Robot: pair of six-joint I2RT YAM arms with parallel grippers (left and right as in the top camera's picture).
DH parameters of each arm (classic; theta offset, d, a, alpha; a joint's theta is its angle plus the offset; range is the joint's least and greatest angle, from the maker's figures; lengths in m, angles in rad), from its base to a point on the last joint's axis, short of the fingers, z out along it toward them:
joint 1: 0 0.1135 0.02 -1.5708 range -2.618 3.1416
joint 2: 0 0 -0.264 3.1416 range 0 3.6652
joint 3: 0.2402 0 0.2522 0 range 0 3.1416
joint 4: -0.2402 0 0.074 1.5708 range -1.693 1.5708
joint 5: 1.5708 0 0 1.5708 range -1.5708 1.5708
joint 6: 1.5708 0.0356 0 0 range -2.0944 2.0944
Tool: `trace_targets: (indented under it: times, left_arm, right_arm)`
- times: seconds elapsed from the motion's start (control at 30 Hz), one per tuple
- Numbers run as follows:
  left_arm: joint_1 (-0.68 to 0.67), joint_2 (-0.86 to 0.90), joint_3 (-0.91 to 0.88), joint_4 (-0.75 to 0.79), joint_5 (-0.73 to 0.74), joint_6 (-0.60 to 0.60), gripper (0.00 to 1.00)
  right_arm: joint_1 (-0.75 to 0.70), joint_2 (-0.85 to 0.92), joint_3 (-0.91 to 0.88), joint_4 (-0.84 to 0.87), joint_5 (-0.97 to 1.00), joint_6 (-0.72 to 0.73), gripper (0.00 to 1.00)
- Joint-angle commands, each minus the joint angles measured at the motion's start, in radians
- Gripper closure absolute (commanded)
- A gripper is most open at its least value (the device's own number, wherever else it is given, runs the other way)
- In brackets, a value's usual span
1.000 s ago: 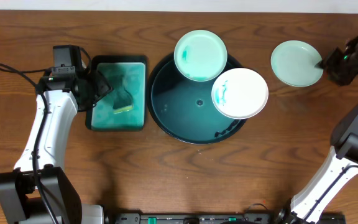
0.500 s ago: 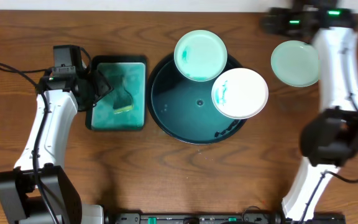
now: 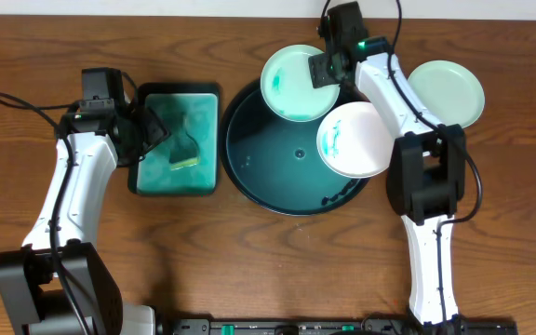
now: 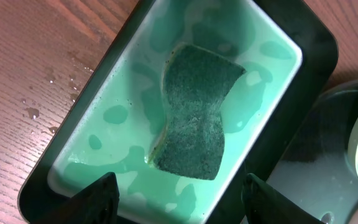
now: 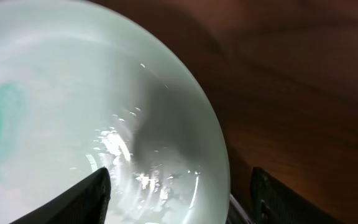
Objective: Clean dirty plates on tray and stack at the side
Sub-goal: 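Reach the right gripper to the second mint plate rim in the basin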
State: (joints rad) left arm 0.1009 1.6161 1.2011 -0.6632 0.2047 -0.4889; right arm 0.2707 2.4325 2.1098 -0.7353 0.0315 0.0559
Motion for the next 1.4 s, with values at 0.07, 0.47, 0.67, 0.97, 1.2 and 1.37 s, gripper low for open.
trace_targets:
  times: [0.07,0.47,0.67,0.97,1.2,1.37]
  left_arm:
    - [-0.002,0.012,-0.006,-0.005,0.005,0.021,0.36]
    - [-0.002,0.012,-0.006,0.001,0.005,0.021,0.35]
    - [-0.002,0.012,-0.006,-0.002,0.005,0.021,0.36]
    - [-0.003,0.012,-0.006,-0.003,0.005,0.021,0.36]
    - [-0.003,0.012,-0.006,-0.002,0.005,0.021,0.36]
    - [-0.003,0.012,-0.006,-0.002,0.005,0.021,0.36]
  right_arm:
    - [-0.004,-0.003,0.002,-0.003,0.05,-0.013,0.32]
    - [-0.01,0.003,-0.034,-0.008,0.046,-0.013,0.6]
    - [-0.01,0.003,-0.037,-0.013,0.046,-0.013,0.67]
    - [-0.009,0.002,-0.036,-0.016,0.043,-0.013,0.99]
    - [0.0,-0.058,-0.035,-0.051,-0.074,-0.012,0.99]
    - [0.005,-0.132,-0.035,-0.116,-0.223,0.011,0.99]
